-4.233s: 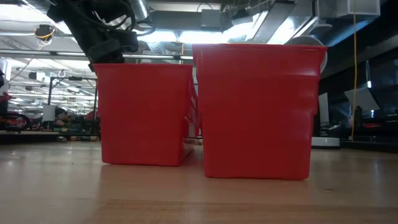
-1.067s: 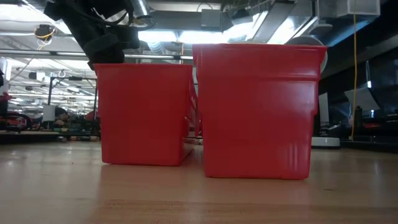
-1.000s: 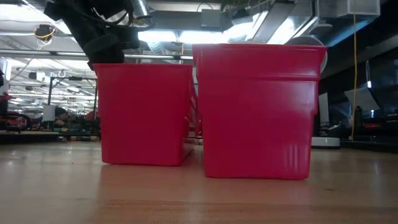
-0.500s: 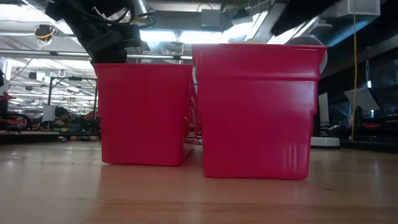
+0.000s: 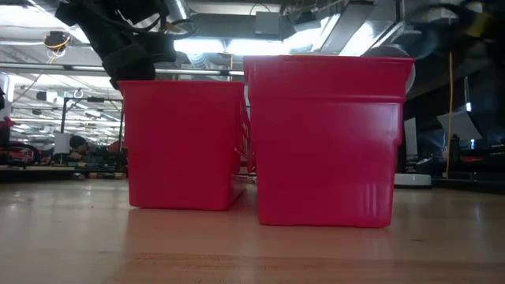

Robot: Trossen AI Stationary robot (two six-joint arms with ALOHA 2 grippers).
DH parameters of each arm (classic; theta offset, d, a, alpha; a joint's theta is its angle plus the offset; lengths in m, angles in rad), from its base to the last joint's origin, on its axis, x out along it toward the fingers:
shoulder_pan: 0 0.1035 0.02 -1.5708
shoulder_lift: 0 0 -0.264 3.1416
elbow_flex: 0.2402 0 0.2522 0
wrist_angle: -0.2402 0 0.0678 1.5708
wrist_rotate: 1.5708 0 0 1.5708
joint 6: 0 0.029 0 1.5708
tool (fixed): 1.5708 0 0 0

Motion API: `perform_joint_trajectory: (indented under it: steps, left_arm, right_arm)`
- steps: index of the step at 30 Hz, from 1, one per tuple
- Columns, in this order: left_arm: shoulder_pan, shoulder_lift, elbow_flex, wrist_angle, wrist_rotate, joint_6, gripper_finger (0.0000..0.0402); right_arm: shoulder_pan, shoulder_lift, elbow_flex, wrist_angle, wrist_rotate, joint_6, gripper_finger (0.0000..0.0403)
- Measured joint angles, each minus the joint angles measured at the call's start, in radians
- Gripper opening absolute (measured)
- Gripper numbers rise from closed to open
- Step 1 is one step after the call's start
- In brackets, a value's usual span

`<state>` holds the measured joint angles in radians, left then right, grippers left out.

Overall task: Sort batteries
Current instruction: Put the silver battery into the right red bin

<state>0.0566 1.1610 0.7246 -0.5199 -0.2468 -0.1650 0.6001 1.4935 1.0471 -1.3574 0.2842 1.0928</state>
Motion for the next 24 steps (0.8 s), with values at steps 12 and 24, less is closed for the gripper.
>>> perform_joint_trajectory:
  steps: [12,24]
  left_arm:
    - [0.02,0.0,0.0,0.092,0.0,0.054,0.0166]
    - [0.02,0.0,0.0,0.086,0.0,0.035,0.0166]
  right_arm:
    - [0.08,-0.095,-0.199,0.008,-0.343,-0.048,0.0134]
    - [-0.1,0.047,-0.225,0.023,-0.418,-0.532,0.0315]
